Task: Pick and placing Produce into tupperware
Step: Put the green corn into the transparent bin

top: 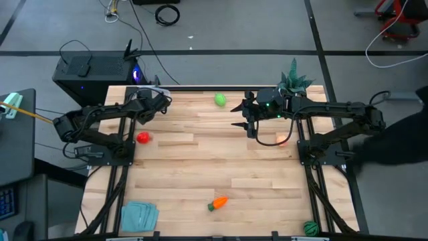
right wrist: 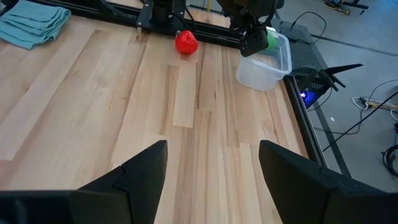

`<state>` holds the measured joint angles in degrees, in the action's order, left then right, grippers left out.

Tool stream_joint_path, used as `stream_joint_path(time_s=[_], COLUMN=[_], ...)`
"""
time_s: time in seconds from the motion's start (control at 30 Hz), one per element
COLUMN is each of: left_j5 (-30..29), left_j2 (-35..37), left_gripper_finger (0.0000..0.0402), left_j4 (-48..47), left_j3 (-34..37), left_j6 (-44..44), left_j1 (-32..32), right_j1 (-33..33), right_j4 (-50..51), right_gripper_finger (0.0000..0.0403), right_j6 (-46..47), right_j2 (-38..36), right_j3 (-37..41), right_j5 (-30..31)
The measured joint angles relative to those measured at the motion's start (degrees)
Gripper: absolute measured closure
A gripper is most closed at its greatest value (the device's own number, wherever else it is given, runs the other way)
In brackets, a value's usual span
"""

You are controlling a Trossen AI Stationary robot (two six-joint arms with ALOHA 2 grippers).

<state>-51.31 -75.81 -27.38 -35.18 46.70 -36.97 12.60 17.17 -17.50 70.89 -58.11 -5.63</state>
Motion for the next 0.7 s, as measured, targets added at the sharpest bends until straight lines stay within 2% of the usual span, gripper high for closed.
stream_joint_path(time_s=[0.53, 0.7], left_j5=[0.19, 0.2], left_j2=[0.0, 0.0], left_gripper_finger=[0.017, 0.0188], left_j4=[-0.41, -0.39], left_j3=[0.0, 0.0], left_j6=[-0.6, -0.74], left_j1=[-0.11, -0.13], right_j1=[0.0, 0.0], right_j4=[0.0, 0.0], right_gripper_finger=[0.0142, 0.0142], right_j6=[0.0, 0.0], right_j2=[0.0, 0.0], right_j3=[0.0, 0.0], right_j5=[0.0, 0.0])
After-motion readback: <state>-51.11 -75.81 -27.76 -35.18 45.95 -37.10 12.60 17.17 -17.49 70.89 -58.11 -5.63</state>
